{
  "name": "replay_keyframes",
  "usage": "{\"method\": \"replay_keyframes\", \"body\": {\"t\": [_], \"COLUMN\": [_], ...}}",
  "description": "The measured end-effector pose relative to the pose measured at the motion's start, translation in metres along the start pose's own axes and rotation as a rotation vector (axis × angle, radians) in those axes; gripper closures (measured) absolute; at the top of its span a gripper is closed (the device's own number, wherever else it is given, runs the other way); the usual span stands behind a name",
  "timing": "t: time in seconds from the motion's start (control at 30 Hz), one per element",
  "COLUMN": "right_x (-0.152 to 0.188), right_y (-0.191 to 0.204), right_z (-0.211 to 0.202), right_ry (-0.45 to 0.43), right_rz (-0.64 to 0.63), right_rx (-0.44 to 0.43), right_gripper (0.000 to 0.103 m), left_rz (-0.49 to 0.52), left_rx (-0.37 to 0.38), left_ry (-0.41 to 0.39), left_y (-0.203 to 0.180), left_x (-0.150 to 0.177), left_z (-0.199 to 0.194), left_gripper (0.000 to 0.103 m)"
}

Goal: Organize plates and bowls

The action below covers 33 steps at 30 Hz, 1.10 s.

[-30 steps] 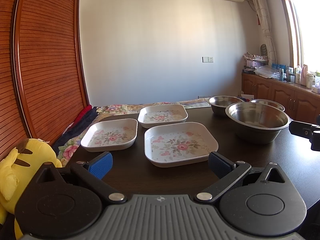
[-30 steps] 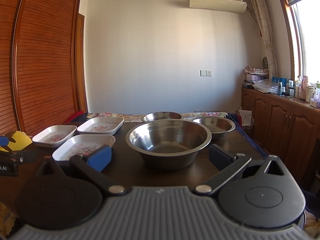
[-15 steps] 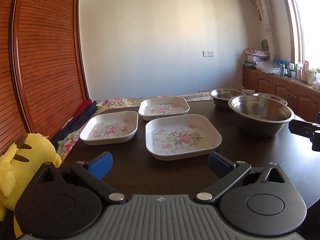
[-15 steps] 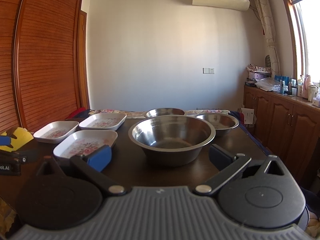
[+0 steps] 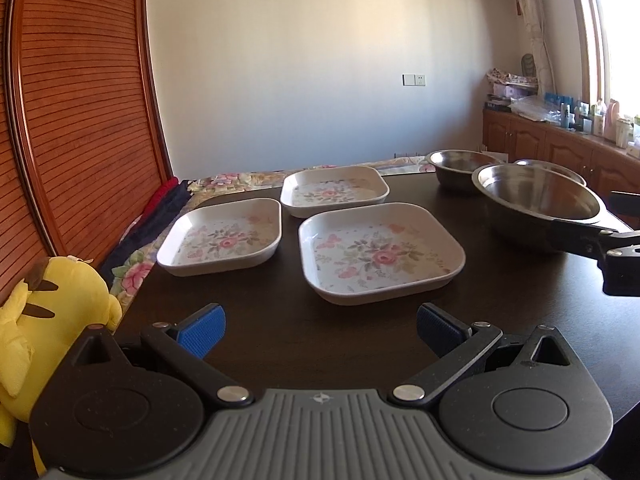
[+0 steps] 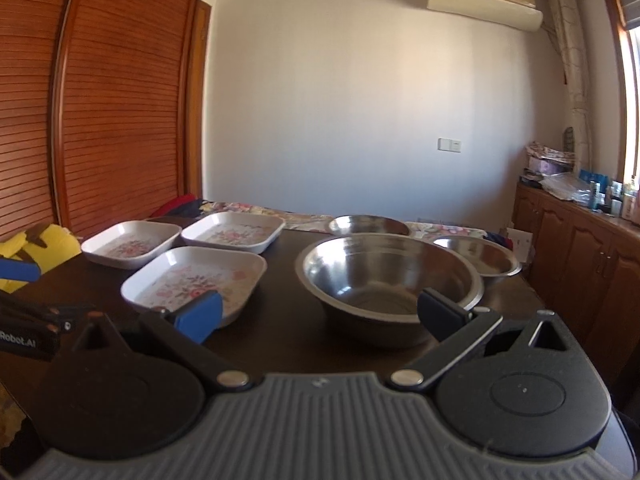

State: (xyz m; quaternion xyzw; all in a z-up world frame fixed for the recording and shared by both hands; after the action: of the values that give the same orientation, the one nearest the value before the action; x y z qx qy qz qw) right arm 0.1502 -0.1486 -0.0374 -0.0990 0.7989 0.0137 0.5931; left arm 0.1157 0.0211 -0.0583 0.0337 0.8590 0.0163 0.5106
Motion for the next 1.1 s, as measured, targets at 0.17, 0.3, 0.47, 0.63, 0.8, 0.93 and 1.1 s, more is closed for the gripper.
{"method": "replay_keyframes", "body": {"t": [0.17, 0.3, 0.47, 0.63, 0.8, 0.93, 1.1], "right_x": [-0.006, -0.011, -0.016, -0.016, -0.013, -0.005, 0.001], "right_y": [0.018, 0.031, 0.048, 0.060, 0.069, 0.073, 0.078], "right_z": [0.011, 0.018, 0.028, 0.041, 0.055, 0.068, 0.074], "right_ry": [0.011, 0.016, 0.027, 0.054, 0.087, 0.138, 0.169], "right_rz": [-0.018, -0.029, -0.063, -0.069, -0.055, -0.033, -0.036], "right_rx": [-0.055, -0.097, -0.138, -0.184, -0.232, -0.256, -0.273], "right_gripper": [0.000, 0.000, 0.000, 0.000, 0.000, 0.017, 0.022], "left_rz": [-0.005, -0.013, 0.004, -0.015, -0.026, -0.046, -0.054], "left_rx": [0.003, 0.016, -0.032, -0.030, -0.011, 0.039, 0.092], "left_ry": [0.019, 0.035, 0.042, 0.049, 0.035, 0.037, 0.060], "left_y": [0.013, 0.024, 0.039, 0.054, 0.060, 0.059, 0.053], "left_x": [-0.006, -0.011, -0.016, -0.020, -0.025, -0.028, -0.028], "left_z": [0.005, 0.012, 0.023, 0.036, 0.048, 0.059, 0.074], "left_gripper": [0.000, 0.000, 0.000, 0.000, 0.000, 0.002, 0.016]}}
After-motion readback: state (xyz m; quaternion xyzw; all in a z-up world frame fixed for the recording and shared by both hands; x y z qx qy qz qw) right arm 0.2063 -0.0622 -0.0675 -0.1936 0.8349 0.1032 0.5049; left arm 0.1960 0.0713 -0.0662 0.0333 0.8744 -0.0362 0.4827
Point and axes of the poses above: each gripper's, at about its wrist camera, not at the fingertips, and z roughly the way its jaws point, y to its left, x to its underside, the point moved 10 cm from there along z, roughly the way its jaws point, and after that the axes turned 3 degrees about -z, right-handed, at the moved point
